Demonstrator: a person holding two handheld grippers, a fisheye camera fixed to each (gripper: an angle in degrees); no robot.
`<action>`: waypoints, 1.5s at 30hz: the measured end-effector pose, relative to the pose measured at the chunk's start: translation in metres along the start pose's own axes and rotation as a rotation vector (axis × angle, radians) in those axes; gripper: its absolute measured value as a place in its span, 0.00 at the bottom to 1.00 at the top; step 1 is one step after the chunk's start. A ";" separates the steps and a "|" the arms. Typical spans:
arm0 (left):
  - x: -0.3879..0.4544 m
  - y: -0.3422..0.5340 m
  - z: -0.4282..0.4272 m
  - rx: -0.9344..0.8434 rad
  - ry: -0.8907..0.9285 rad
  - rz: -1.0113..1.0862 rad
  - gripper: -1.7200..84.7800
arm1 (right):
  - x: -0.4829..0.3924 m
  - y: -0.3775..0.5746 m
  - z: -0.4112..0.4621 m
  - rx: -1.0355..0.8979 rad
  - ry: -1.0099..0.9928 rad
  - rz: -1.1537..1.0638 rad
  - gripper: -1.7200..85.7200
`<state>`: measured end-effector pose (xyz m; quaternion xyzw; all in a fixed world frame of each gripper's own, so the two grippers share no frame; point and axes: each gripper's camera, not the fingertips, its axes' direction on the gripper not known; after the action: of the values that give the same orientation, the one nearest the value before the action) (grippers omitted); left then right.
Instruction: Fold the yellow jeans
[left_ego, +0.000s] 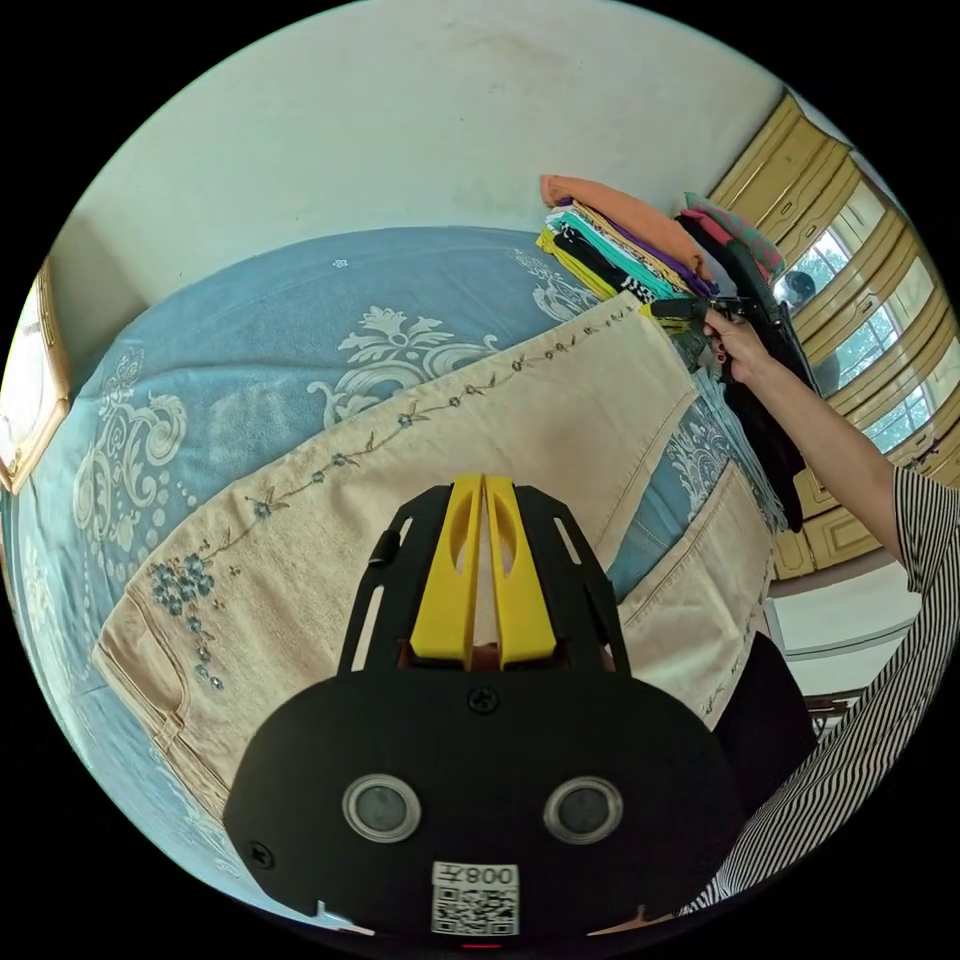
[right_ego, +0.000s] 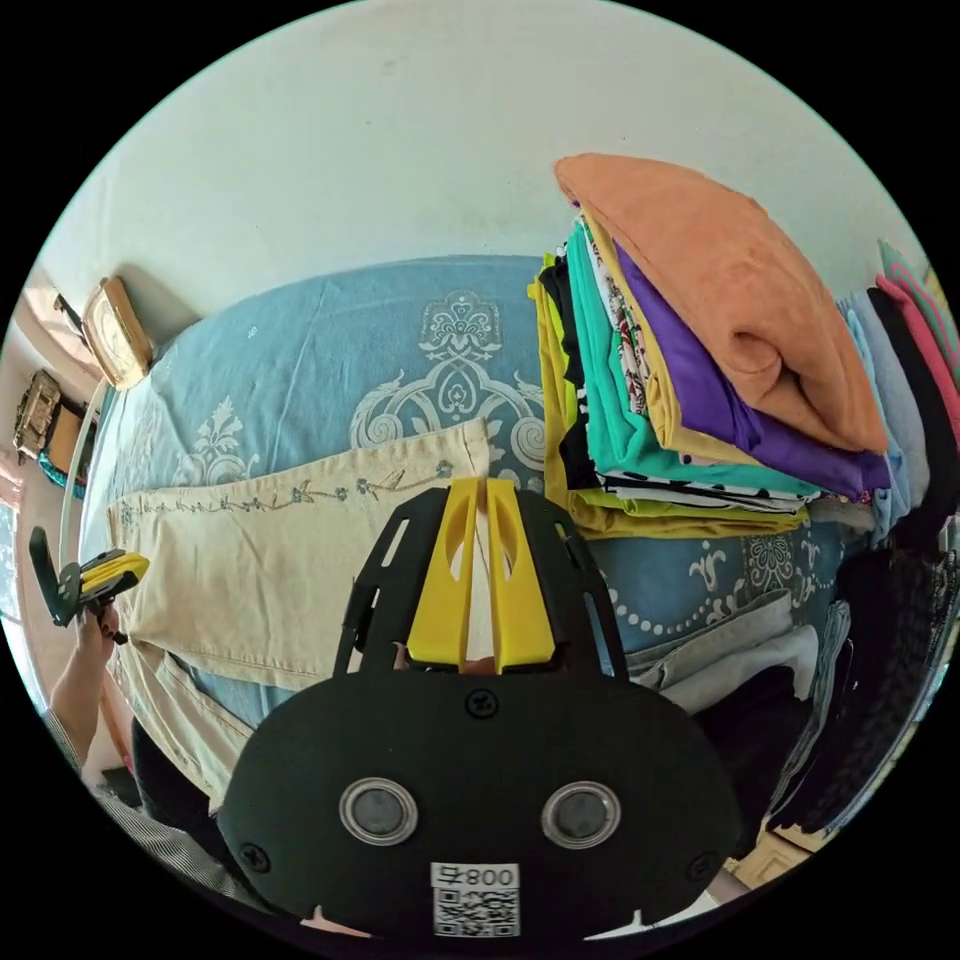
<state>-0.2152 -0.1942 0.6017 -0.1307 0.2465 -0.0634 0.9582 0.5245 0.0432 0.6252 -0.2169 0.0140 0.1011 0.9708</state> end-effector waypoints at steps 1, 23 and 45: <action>-0.007 -0.003 -0.003 -0.011 -0.018 -0.017 0.02 | 0.001 -0.005 0.004 -0.020 -0.005 0.003 0.03; -0.094 0.027 -0.149 0.009 0.024 -0.112 0.02 | -0.093 0.069 0.012 -0.034 -0.303 -0.223 0.02; -0.231 0.191 -0.296 -0.039 -0.113 -0.600 0.02 | -0.289 0.180 0.036 -0.206 -0.277 -0.613 0.02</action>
<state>-0.5506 -0.0335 0.4032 -0.2193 0.1442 -0.3316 0.9062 0.2048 0.1634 0.6033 -0.2919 -0.1939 -0.1655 0.9219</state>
